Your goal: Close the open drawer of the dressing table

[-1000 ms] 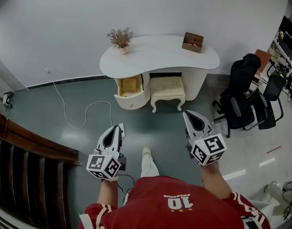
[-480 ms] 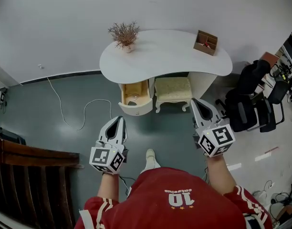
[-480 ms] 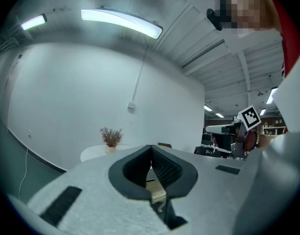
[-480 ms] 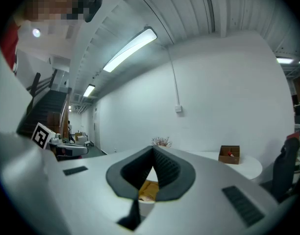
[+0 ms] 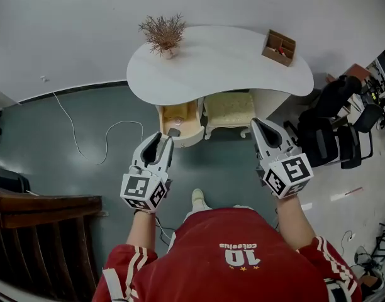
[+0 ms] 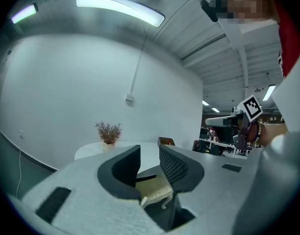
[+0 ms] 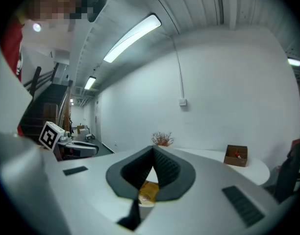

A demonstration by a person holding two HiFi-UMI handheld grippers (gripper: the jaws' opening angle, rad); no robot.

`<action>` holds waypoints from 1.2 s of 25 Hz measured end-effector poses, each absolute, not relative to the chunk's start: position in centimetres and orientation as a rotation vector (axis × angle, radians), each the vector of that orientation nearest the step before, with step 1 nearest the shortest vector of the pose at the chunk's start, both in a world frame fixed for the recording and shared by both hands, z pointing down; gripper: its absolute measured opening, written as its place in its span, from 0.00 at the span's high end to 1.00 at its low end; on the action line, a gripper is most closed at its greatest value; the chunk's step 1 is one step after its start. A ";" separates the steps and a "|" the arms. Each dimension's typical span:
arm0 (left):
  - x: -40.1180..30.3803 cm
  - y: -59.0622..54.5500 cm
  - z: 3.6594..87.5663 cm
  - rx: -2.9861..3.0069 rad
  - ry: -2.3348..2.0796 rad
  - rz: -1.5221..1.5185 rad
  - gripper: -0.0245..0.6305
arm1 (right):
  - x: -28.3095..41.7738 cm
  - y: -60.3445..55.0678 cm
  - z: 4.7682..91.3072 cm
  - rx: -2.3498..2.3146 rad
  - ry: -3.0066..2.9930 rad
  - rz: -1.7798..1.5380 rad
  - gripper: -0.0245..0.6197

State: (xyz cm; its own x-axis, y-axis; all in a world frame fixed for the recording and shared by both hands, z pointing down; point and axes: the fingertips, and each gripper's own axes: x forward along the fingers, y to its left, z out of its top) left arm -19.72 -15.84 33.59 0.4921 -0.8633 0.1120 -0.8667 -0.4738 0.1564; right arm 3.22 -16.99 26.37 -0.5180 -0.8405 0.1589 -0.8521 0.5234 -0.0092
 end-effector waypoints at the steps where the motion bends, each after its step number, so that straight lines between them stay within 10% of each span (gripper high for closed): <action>1: -19.7 -16.0 34.2 2.525 -1.488 0.022 0.78 | 3.1 -17.5 26.5 1.460 -2.624 0.137 0.96; 22: -18.7 -16.5 53.4 2.318 -1.313 0.318 0.73 | 0.9 -19.8 37.0 1.383 -2.484 0.290 0.95; 30: -16.4 -17.2 59.4 2.242 -1.278 0.437 0.54 | 0.3 -21.4 39.2 1.293 -2.536 0.332 0.95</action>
State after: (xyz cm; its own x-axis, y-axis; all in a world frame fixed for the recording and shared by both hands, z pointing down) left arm -16.36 -17.15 59.38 0.5036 -0.6967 0.5110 -0.8637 -0.4212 0.2768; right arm 0.32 -21.35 39.19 -0.5625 -0.7521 0.3436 -0.8152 0.5739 -0.0783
